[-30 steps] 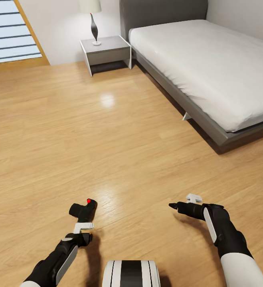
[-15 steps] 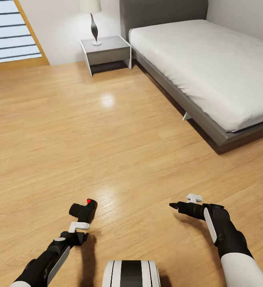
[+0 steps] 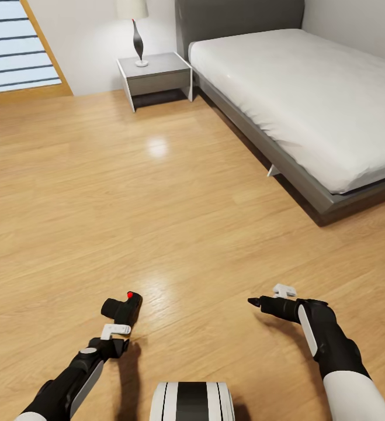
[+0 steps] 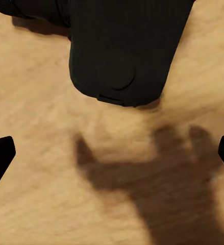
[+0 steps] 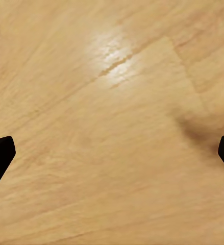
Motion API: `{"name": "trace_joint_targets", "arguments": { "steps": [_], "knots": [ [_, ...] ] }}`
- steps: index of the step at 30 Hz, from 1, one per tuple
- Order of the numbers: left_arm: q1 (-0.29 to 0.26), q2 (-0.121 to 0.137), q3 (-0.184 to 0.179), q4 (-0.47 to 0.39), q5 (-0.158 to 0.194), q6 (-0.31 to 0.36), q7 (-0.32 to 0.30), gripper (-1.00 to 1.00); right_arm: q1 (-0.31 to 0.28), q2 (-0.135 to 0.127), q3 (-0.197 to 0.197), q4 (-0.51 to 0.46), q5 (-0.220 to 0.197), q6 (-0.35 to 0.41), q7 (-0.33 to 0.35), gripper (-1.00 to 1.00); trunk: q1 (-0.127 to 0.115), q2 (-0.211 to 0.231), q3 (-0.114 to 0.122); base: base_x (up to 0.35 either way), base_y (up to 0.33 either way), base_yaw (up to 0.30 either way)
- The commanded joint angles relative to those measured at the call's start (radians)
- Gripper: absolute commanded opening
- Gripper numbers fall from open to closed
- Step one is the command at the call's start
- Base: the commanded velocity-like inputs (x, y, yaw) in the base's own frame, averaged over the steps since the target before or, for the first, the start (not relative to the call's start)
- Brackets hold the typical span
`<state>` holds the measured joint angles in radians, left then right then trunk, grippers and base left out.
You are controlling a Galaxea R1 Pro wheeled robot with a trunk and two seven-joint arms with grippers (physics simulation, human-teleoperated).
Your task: Attach the digital camera to the camera tripod in the bedroom.
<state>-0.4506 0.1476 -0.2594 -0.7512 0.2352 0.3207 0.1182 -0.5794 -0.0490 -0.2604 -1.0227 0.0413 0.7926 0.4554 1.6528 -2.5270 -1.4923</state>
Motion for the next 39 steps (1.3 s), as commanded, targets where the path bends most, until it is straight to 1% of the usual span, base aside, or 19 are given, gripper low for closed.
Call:
{"name": "trace_joint_targets", "arguments": {
  "steps": [1, 6, 8, 10, 16, 24, 39],
  "knots": [
    [0.000, 0.000, -0.006, -0.002, 0.013, 0.004, 0.009, 1.00, 0.000, 0.000, -0.002, -0.001, 0.005, 0.004, 0.006, 1.00, 0.000, 0.000, -0.001, 0.000, 0.000, 0.000],
    [0.000, -0.006, 0.001, -0.021, 0.020, 0.006, 0.012, 1.00, 0.000, 0.000, -0.002, -0.001, 0.005, 0.004, 0.003, 1.00, 0.000, 0.000, -0.001, 0.000, 0.000, 0.000],
    [0.000, -0.007, 0.003, -0.051, 0.023, 0.011, 0.028, 1.00, 0.000, 0.000, -0.003, -0.001, 0.006, 0.004, 0.002, 1.00, 0.000, 0.000, -0.001, 0.000, 0.000, 0.000],
    [0.000, -0.009, 0.002, -0.106, 0.029, 0.017, 0.054, 1.00, 0.000, 0.000, -0.005, -0.001, 0.006, 0.004, 0.002, 1.00, 0.000, 0.000, -0.001, 0.000, 0.000, 0.000],
    [0.000, -0.010, 0.000, -0.139, 0.035, 0.029, 0.068, 1.00, 0.000, 0.000, -0.005, -0.001, 0.008, 0.004, 0.004, 1.00, 0.003, -0.002, -0.024, 0.000, 0.000, 0.000],
    [0.000, -0.011, -0.001, -0.152, 0.034, 0.074, 0.071, 1.00, 0.000, 0.000, -0.005, -0.001, 0.008, 0.004, 0.005, 1.00, 0.006, -0.004, -0.055, 0.000, 0.000, 0.000],
    [0.000, -0.008, 0.000, -0.152, 0.032, 0.083, 0.072, 1.00, 0.000, 0.000, -0.003, -0.001, 0.008, 0.004, 0.006, 1.00, 0.013, -0.007, -0.113, 0.000, 0.000, 0.000]
  ]
}}
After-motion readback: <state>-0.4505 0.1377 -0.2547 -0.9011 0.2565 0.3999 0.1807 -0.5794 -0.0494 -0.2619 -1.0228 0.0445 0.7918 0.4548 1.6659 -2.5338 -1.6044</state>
